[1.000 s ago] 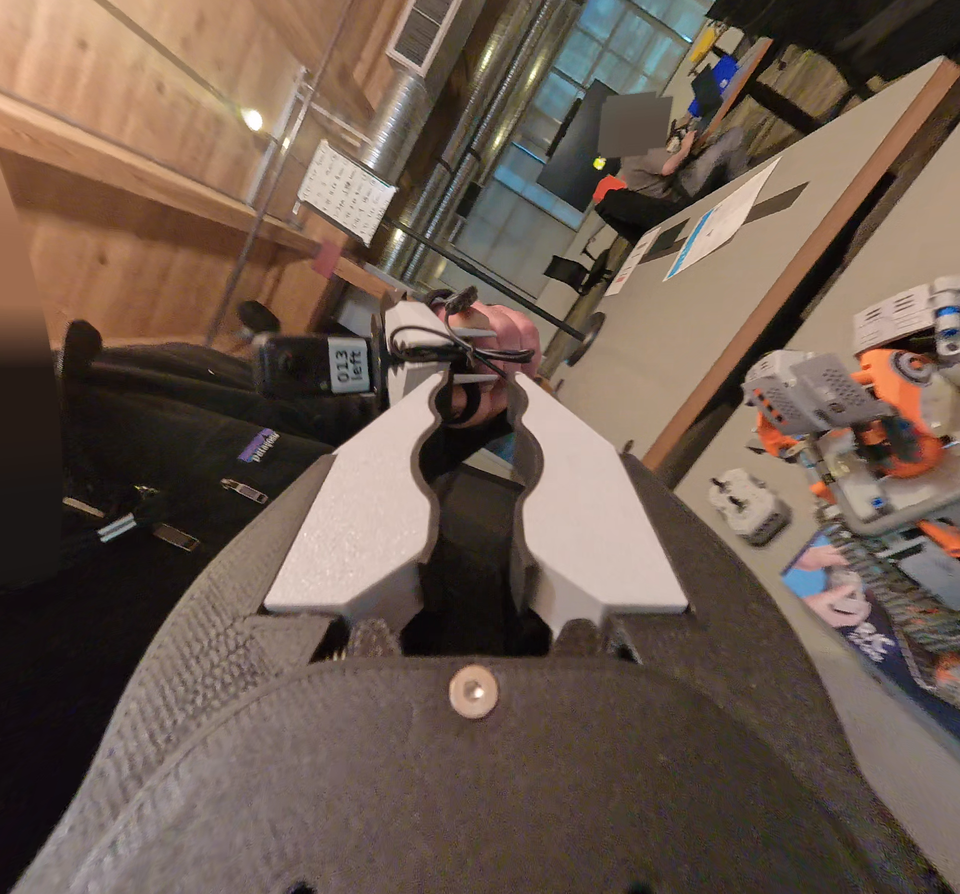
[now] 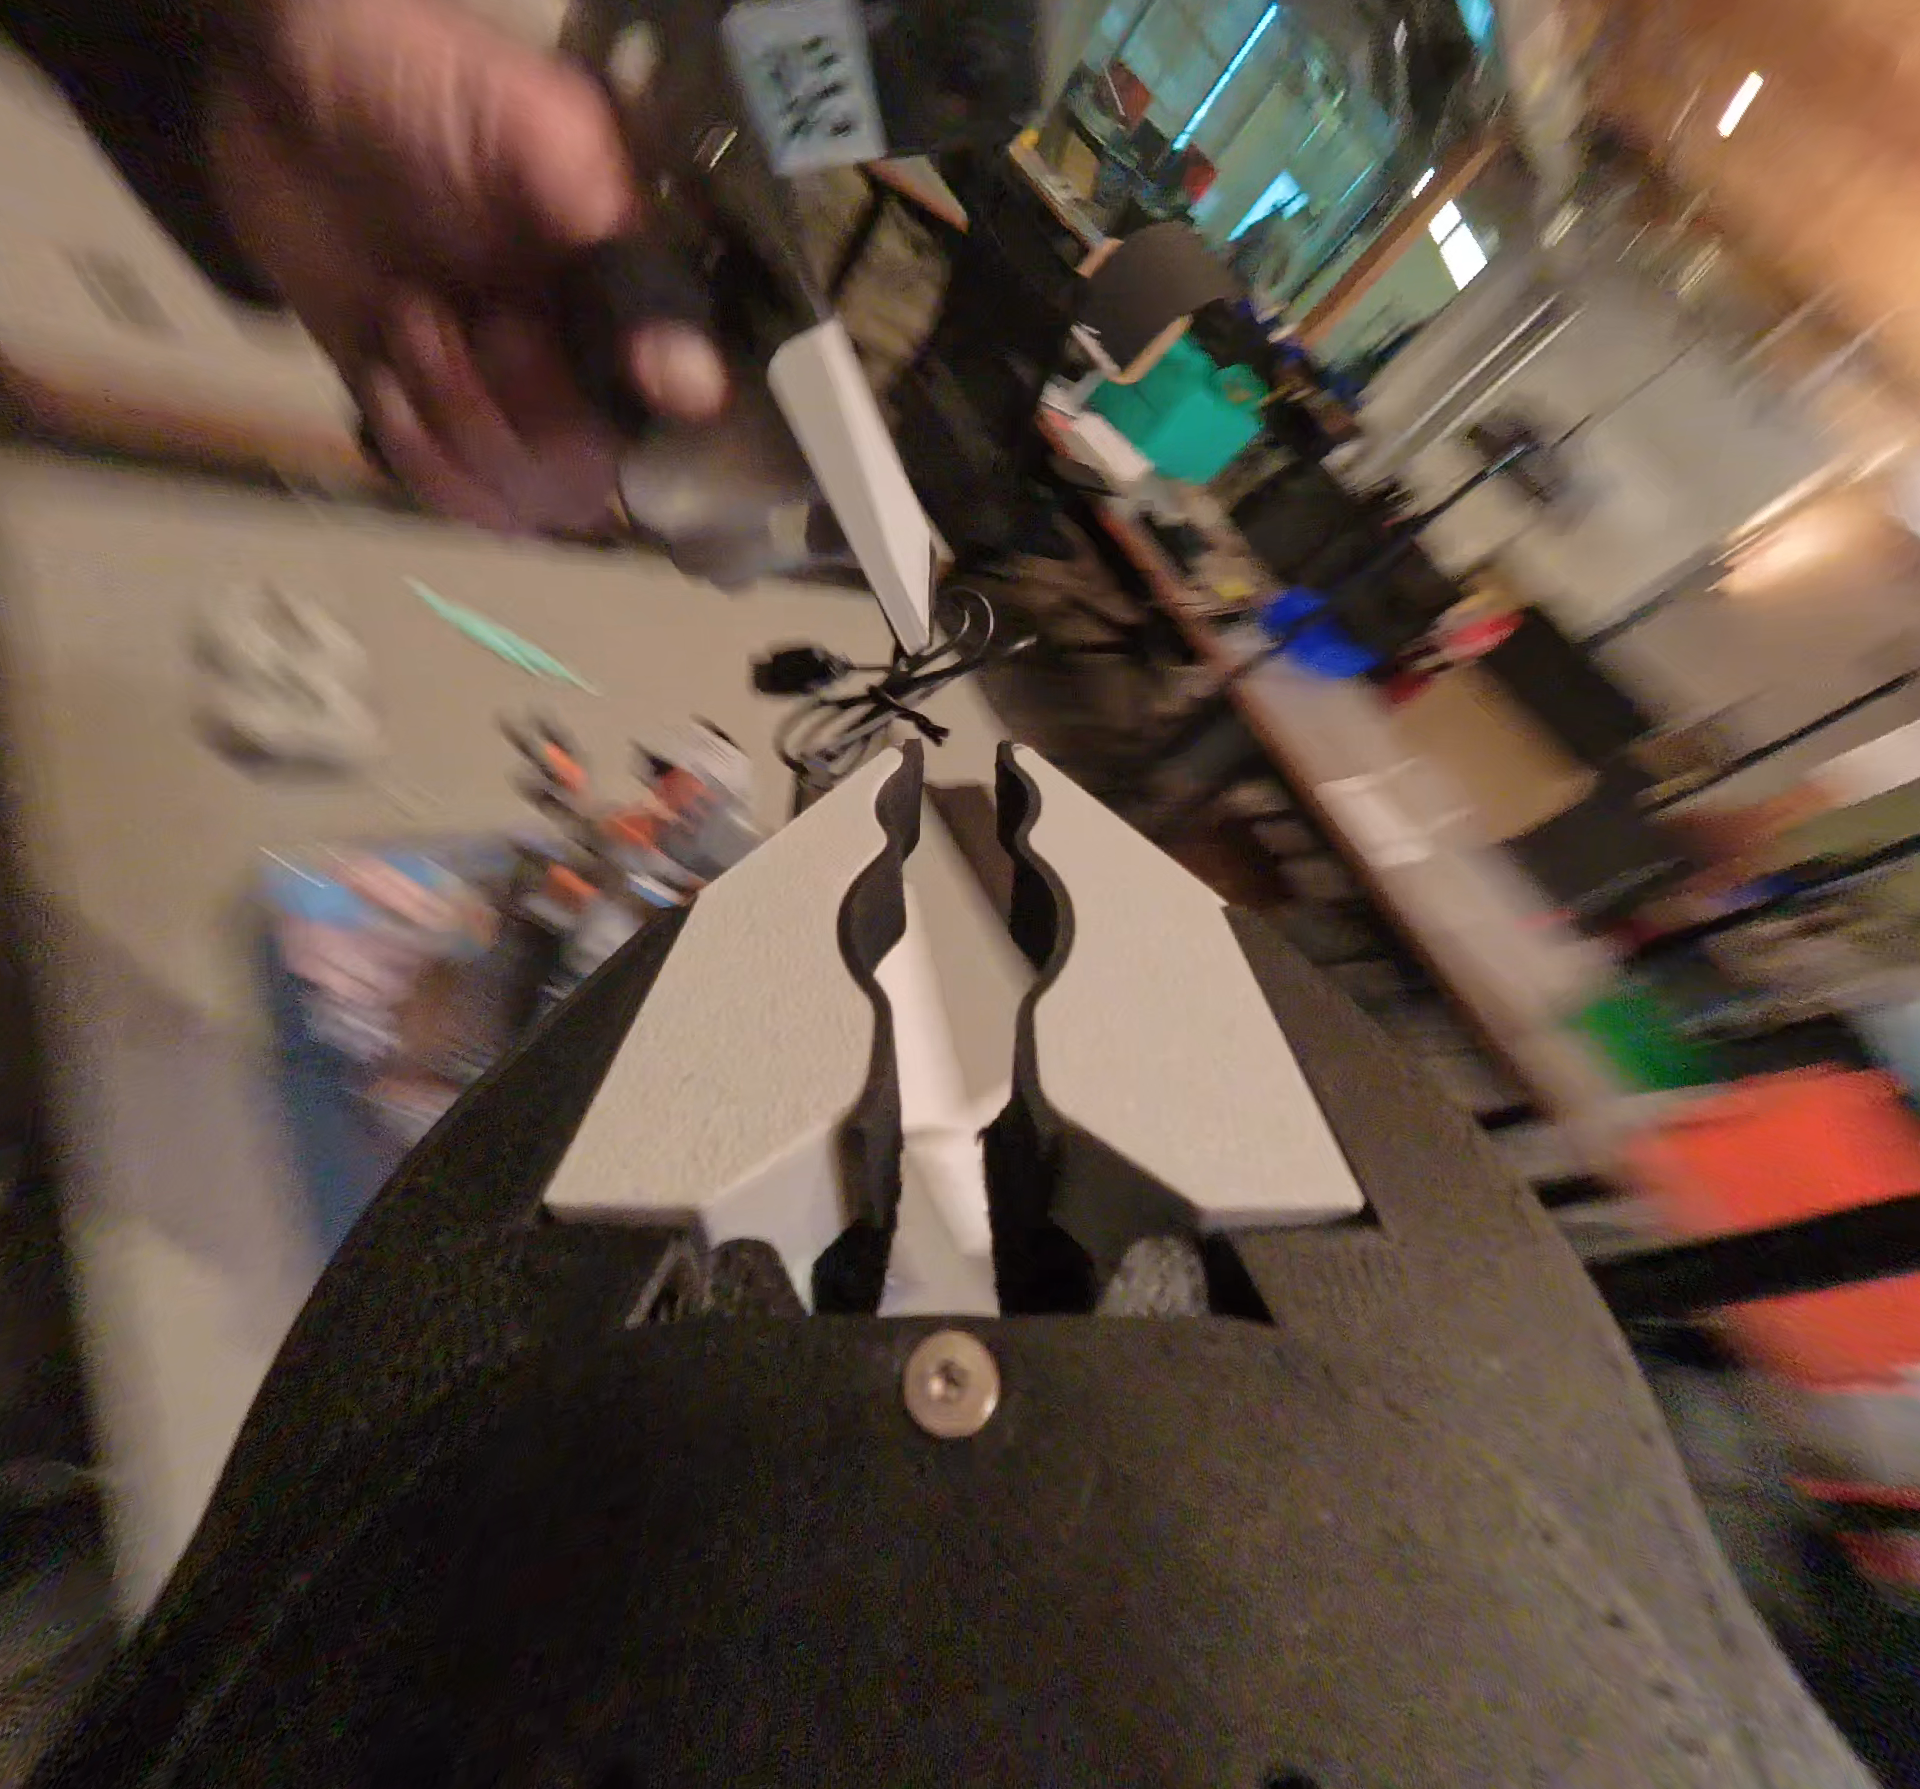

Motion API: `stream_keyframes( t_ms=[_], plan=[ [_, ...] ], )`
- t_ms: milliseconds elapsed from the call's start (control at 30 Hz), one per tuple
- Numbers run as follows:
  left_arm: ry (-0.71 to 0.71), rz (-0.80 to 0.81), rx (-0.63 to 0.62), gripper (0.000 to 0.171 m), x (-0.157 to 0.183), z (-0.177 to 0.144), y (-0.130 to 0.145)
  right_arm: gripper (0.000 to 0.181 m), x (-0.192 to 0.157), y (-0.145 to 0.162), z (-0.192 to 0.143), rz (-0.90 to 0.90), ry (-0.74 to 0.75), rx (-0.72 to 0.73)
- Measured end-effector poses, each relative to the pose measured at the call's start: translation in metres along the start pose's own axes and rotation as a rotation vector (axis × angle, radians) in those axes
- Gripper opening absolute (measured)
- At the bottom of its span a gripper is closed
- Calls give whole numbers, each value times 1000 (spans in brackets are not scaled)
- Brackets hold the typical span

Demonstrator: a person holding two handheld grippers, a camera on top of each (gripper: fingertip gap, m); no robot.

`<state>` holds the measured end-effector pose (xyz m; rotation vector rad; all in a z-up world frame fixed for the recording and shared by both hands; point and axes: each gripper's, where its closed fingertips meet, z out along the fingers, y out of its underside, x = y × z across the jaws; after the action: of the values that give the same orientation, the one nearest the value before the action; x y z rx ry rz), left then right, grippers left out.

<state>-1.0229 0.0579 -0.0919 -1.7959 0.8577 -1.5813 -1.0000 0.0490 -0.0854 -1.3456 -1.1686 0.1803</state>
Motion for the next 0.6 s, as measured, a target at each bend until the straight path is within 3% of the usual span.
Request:
stream_keyframes(
  t_ms=[67, 167, 233, 433, 600],
  plan=[
    [-100, 203, -3, 0, -3, -6, -10, 3, 0, 0, -1, 476, -150, 60],
    [-180, 545, -32, 0, 8, -8, -18, 16, 5, 0, -3, 1124, -373, 209],
    [-232, 731, -63, 0, 13, -7, -19, 24, 2, 3, -2, 1342, -481, 268],
    [-317, 1018, -141, 0, 17, 2, -9, 22, -2, -7, 0, 1464, -529, 365],
    [-318, 1063, -153, 0, 19, 6, -3, 5, -2, -6, 3, 1448, -506, 362]
  ],
)
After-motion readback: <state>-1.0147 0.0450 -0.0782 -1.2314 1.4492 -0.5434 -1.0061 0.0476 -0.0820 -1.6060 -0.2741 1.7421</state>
